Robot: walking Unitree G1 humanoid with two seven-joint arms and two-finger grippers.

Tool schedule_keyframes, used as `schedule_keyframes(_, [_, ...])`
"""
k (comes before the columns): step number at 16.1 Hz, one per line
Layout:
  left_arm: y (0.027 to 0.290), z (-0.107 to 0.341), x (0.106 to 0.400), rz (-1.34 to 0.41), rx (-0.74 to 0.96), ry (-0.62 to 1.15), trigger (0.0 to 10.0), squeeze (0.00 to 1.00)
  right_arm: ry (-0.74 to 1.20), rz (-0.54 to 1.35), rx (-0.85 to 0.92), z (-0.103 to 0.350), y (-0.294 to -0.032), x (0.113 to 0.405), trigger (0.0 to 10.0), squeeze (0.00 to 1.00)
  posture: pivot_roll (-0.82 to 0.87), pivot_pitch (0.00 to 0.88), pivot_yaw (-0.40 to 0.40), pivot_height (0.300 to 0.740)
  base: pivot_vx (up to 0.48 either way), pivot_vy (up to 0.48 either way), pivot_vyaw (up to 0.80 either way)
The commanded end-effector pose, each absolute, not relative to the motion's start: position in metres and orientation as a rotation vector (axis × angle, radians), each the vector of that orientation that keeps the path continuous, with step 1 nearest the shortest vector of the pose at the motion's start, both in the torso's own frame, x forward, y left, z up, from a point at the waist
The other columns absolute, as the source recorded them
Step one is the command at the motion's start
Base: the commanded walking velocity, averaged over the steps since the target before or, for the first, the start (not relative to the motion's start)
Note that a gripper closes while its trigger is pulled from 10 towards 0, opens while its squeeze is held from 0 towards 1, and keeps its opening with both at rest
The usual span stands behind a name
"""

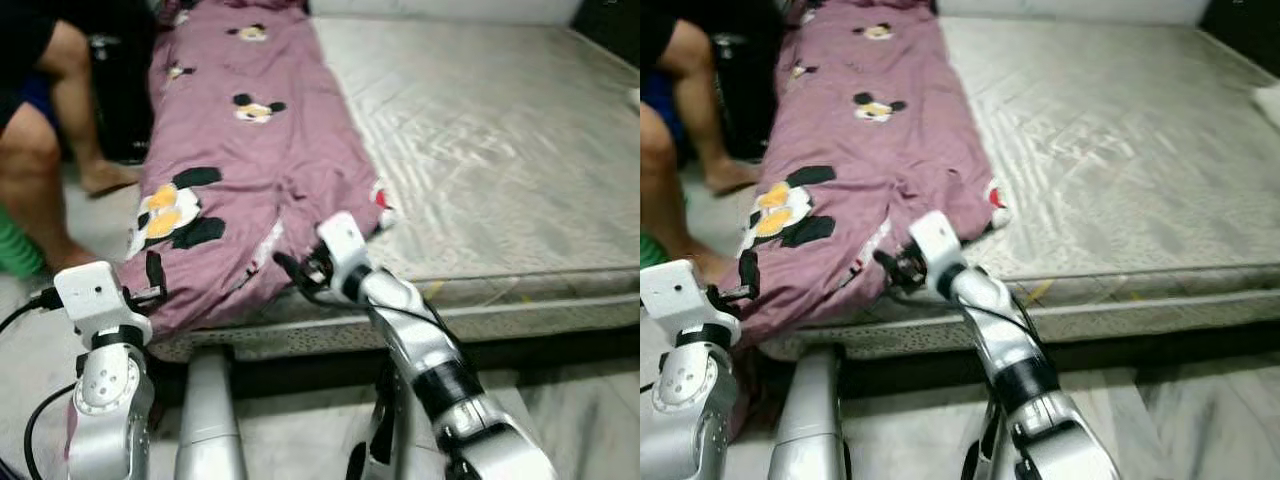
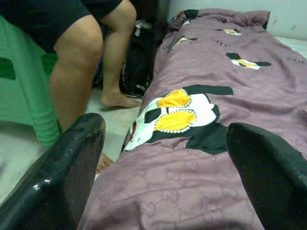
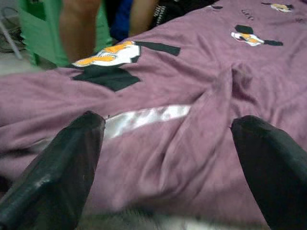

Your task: Clean up the room

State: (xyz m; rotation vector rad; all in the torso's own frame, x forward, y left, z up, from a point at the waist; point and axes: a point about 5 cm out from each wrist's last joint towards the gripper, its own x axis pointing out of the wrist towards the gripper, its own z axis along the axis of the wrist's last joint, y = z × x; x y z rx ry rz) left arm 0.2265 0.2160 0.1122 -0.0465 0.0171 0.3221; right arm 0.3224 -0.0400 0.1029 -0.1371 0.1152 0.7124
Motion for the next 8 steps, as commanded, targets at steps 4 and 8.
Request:
schedule_keyframes(4, [0.209,0.118,0.212,0.316,-0.024,0.026,10.0,0.00,0.167,0.555,-0.104,0.100,-0.055,0.343,10.0,0.00,0.13,0.099,-0.095,0.488,0.000,0.000,0.00])
schedule_keyframes(8, [0.210,0.126,0.205,0.343,-0.020,0.019,10.0,0.00,0.213,0.509,-0.130,0.110,-0.039,0.360,10.0,0.00,0.18,0.132,-0.099,0.488,0.000,0.000,0.00])
